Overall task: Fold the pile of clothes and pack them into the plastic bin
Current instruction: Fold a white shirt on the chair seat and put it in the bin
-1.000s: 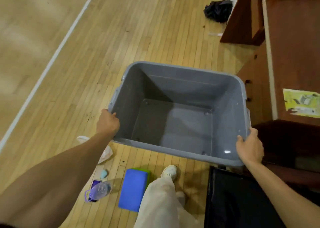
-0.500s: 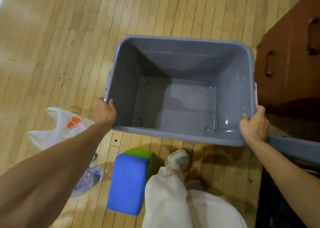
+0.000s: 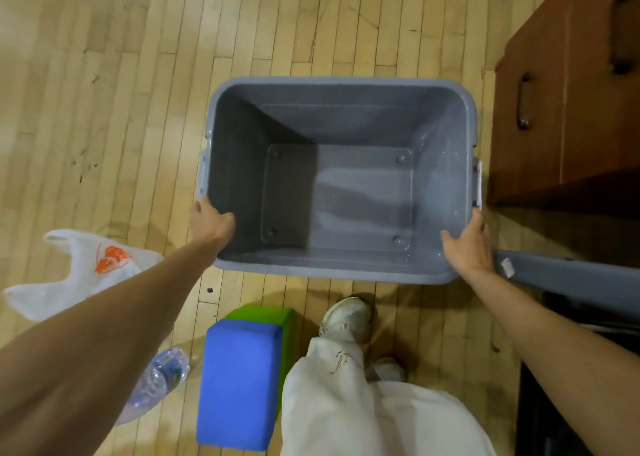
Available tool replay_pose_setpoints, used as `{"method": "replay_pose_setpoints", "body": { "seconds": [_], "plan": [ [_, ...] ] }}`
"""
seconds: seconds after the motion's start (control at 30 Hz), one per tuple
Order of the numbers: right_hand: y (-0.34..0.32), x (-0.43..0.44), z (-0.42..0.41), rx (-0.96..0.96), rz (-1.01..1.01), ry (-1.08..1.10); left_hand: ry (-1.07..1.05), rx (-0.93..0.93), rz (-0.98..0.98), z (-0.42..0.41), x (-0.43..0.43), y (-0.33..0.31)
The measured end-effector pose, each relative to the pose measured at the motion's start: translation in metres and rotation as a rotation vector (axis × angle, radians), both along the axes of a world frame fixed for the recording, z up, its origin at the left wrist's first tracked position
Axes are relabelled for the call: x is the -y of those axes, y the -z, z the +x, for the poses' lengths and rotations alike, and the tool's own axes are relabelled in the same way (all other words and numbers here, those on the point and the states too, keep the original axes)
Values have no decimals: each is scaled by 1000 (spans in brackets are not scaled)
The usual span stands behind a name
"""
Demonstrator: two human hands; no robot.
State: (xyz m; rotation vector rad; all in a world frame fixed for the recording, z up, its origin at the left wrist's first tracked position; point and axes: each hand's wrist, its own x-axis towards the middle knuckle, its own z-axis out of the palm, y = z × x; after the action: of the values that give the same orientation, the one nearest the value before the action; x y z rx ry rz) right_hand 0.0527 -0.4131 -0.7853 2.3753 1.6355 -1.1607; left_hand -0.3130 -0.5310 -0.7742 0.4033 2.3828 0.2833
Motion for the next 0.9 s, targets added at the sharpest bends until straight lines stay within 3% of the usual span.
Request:
{"method": "replay_pose_setpoints", "body": {
  "seconds": [0.17,0.37,0.47,0.67,0.9],
  "plan": [
    [-99,4,-1,-34,-157,-99,298,197,87,78,-47,-101],
    [-270,8,34,-208,-209,-140,705,531,161,190,-111,-271],
    [-360,22,71,-250,-194,-116,908,609,215,242,-131,-354],
    [-486,77,176,-207,-1,73,1189,605,291,344,-140,-482],
    [-585,222,305,-161,215,366,1629,574,334,474,-62,-591]
  ]
}}
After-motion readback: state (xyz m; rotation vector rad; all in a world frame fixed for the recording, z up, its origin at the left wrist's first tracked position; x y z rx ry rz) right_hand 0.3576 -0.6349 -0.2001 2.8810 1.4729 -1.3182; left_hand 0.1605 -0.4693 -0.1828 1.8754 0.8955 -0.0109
